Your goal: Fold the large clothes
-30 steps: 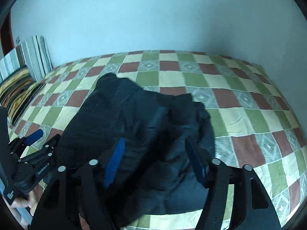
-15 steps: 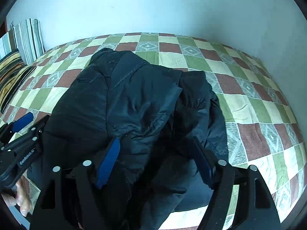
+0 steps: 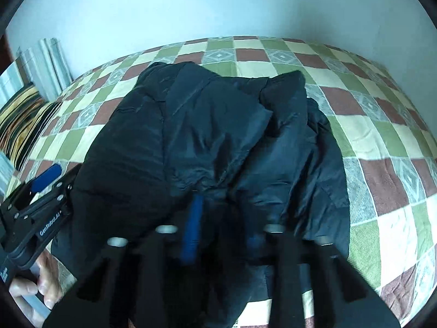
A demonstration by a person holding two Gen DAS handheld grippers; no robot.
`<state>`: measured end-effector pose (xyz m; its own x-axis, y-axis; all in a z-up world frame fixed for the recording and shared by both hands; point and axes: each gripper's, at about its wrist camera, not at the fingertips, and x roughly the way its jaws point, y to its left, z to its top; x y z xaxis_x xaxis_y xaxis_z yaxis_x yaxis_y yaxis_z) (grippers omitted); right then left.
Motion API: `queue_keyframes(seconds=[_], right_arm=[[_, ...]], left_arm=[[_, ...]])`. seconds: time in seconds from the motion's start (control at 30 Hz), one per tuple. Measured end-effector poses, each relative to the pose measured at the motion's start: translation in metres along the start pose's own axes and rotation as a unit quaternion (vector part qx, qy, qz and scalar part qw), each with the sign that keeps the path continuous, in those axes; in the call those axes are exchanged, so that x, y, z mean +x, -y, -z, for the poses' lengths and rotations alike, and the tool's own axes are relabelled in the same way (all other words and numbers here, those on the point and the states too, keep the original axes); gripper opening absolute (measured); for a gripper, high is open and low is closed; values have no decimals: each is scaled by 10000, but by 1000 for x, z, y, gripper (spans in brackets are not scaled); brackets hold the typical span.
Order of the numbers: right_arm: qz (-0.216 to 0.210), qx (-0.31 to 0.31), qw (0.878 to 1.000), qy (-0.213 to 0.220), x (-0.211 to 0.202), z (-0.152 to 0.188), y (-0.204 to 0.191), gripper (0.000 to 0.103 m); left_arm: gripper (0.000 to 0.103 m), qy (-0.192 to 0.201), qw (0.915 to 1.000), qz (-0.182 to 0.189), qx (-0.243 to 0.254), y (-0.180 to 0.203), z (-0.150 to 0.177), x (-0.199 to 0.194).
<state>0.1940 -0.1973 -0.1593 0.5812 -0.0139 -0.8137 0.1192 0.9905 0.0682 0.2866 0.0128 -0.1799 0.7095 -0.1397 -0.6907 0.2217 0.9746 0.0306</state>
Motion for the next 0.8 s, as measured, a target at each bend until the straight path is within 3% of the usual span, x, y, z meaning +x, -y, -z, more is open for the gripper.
queue_keyframes(seconds=[0.17,0.2,0.27,0.33,0.43,0.53,0.6,0.8], right_arm=[[504,-34,9983,286,-9,-2,25,1],[444,40,9988,198,-7,-2,32,1],[-187,592,9981,-11,-1,-3,58,1],[-472,813,9955,-80,0,-5,66,2],[-605,984,9933,-12,-5,-10,65,5],[-483,875,9949,157,-13,-18,55,17],[-420,788,9957,251,-15,-25,49,38],[-234,555,9977,311,-10,-40,33,40]], left_arm=[[58,165,9997,162,-42,-5,-10,-13],[59,222,9996,165,-50,-6,-12,-15],[59,266,9995,194,-13,-6,-14,-15],[59,179,9996,198,21,-6,-13,-9],[59,78,9999,134,53,-1,-9,-1],[59,73,9999,106,60,0,-8,-1],[59,69,9999,93,77,1,-8,0],[59,72,9999,115,47,2,-6,3]])
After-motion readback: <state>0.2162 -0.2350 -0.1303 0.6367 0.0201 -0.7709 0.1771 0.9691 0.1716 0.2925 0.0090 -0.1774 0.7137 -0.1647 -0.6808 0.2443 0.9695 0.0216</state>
